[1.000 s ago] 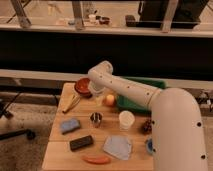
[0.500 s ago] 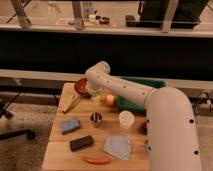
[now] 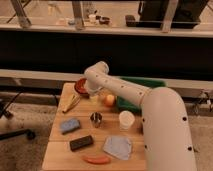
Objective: Stack bowls into tray
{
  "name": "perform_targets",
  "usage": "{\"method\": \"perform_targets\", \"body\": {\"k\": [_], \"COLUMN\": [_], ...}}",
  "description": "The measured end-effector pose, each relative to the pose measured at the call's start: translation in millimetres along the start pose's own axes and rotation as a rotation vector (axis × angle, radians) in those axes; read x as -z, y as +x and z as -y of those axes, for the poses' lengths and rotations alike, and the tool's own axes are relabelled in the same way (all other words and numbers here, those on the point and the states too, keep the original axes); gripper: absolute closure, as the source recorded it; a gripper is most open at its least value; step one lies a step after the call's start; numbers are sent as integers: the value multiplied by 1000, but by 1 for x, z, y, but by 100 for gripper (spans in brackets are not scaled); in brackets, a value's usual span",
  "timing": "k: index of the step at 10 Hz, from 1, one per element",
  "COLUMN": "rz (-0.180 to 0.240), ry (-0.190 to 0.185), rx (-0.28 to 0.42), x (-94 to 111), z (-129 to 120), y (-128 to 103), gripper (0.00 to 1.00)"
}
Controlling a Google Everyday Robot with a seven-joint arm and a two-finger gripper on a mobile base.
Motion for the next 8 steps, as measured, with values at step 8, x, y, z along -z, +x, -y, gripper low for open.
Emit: {"method": "perform_targets", "body": {"k": [8], "rz": [21], "ry": [12], "rx": [-22], "x": [-15], "z": [18], "y": [5], "gripper": [20]}}
